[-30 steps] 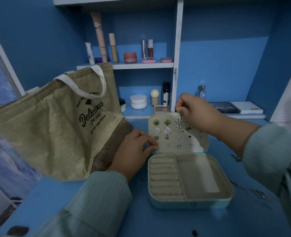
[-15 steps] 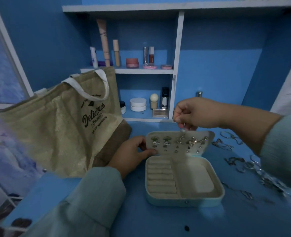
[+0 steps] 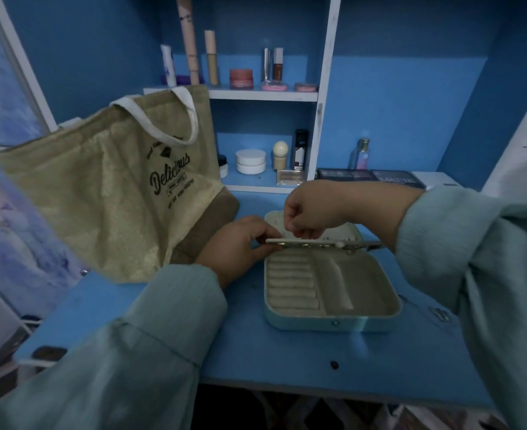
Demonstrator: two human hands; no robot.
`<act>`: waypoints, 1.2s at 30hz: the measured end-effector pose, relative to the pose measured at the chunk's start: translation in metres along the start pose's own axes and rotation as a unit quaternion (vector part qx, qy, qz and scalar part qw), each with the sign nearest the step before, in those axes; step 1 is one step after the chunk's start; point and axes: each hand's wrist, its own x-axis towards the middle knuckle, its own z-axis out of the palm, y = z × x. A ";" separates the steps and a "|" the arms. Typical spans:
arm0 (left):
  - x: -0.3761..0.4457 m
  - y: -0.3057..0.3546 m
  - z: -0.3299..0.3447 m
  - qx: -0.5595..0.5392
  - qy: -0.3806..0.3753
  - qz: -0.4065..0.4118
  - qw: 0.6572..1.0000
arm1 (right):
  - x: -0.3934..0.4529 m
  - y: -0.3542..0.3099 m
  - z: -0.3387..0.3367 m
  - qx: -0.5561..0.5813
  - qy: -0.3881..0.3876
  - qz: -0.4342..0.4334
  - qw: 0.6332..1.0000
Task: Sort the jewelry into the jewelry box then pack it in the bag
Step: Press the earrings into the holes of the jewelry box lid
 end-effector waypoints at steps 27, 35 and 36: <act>0.000 -0.012 0.006 -0.039 0.019 0.037 0.998 | 0.018 0.006 0.008 -0.003 -0.040 -0.009 0.999; 0.000 -0.012 0.005 -0.036 0.019 0.030 0.999 | 0.019 0.006 0.009 -0.022 -0.041 -0.025 0.999; 0.000 -0.012 0.005 -0.033 0.016 0.029 0.999 | 0.019 0.006 0.009 -0.026 -0.040 -0.028 0.998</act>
